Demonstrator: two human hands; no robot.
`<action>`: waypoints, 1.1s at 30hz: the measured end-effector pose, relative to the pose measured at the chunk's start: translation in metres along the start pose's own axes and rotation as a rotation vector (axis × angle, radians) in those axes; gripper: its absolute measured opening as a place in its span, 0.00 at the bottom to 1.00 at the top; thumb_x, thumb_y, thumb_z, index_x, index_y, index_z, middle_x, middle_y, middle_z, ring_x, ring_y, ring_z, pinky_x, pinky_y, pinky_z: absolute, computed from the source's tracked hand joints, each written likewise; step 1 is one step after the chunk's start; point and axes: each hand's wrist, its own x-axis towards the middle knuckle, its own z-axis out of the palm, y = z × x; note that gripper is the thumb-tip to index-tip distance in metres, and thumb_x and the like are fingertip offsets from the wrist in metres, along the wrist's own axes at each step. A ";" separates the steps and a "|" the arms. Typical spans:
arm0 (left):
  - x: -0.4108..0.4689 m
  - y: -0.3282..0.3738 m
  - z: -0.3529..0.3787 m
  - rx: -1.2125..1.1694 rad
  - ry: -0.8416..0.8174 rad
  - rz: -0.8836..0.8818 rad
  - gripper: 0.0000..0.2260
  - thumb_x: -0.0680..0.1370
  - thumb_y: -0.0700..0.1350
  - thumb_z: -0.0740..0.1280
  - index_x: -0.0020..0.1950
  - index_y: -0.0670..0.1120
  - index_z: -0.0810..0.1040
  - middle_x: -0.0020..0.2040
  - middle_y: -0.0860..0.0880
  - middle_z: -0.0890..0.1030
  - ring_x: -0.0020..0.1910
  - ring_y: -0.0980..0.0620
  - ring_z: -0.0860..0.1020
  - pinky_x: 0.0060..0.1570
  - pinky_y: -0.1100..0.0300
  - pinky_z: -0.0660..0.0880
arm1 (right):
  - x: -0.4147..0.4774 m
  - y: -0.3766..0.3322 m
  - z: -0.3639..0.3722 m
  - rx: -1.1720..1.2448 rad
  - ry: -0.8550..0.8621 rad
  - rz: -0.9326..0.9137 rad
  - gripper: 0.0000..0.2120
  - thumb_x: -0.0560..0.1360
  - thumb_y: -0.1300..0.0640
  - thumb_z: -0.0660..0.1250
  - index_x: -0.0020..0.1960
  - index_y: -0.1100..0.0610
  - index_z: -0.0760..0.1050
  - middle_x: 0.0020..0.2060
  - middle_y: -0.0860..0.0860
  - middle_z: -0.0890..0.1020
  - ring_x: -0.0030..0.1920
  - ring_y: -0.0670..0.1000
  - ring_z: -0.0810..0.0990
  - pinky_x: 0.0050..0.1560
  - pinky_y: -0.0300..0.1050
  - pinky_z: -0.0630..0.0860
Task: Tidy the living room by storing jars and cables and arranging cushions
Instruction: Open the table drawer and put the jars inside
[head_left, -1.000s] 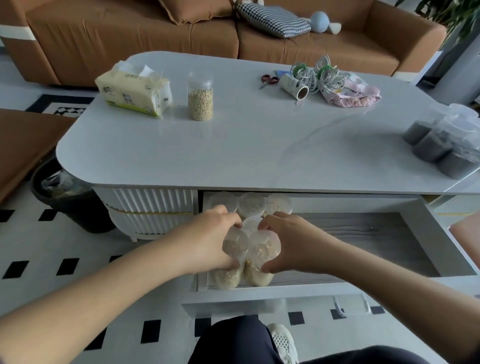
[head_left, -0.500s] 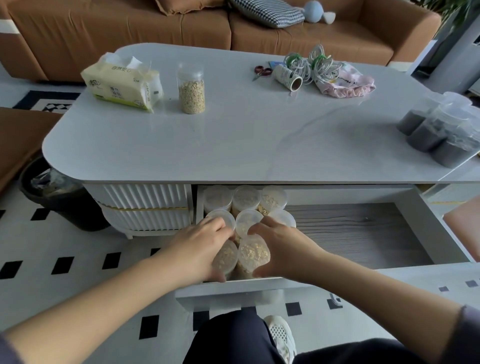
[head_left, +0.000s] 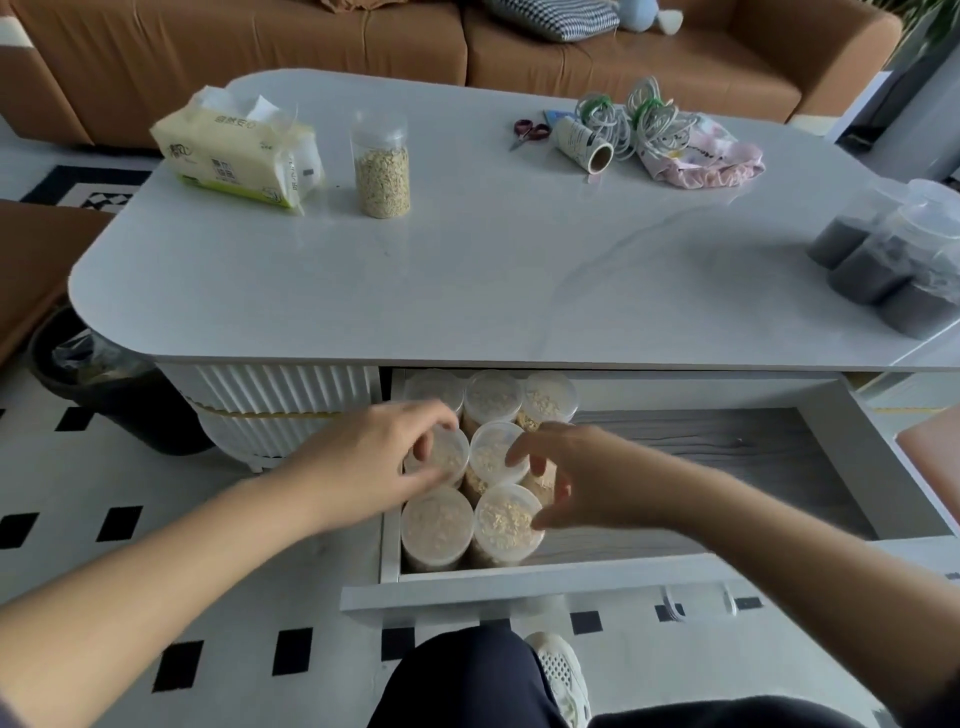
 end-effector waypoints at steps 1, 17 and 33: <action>0.005 -0.004 -0.006 -0.013 0.093 0.000 0.17 0.75 0.55 0.65 0.62 0.54 0.71 0.43 0.61 0.74 0.40 0.60 0.77 0.44 0.58 0.79 | 0.003 -0.002 -0.014 -0.011 0.016 0.001 0.22 0.72 0.50 0.73 0.64 0.47 0.71 0.49 0.41 0.76 0.42 0.38 0.75 0.49 0.37 0.76; 0.199 -0.114 -0.105 -0.528 0.690 -0.633 0.38 0.72 0.49 0.74 0.75 0.45 0.58 0.64 0.51 0.71 0.60 0.52 0.72 0.51 0.62 0.68 | 0.150 0.017 -0.101 0.494 0.509 0.155 0.08 0.71 0.64 0.64 0.47 0.55 0.78 0.34 0.53 0.84 0.38 0.55 0.83 0.44 0.45 0.80; 0.131 0.011 -0.037 -0.474 0.393 -0.113 0.25 0.66 0.53 0.78 0.58 0.54 0.74 0.50 0.60 0.80 0.49 0.64 0.78 0.47 0.71 0.73 | 0.059 0.010 -0.140 0.114 0.519 -0.070 0.38 0.68 0.44 0.74 0.74 0.47 0.62 0.60 0.46 0.75 0.53 0.46 0.74 0.53 0.36 0.65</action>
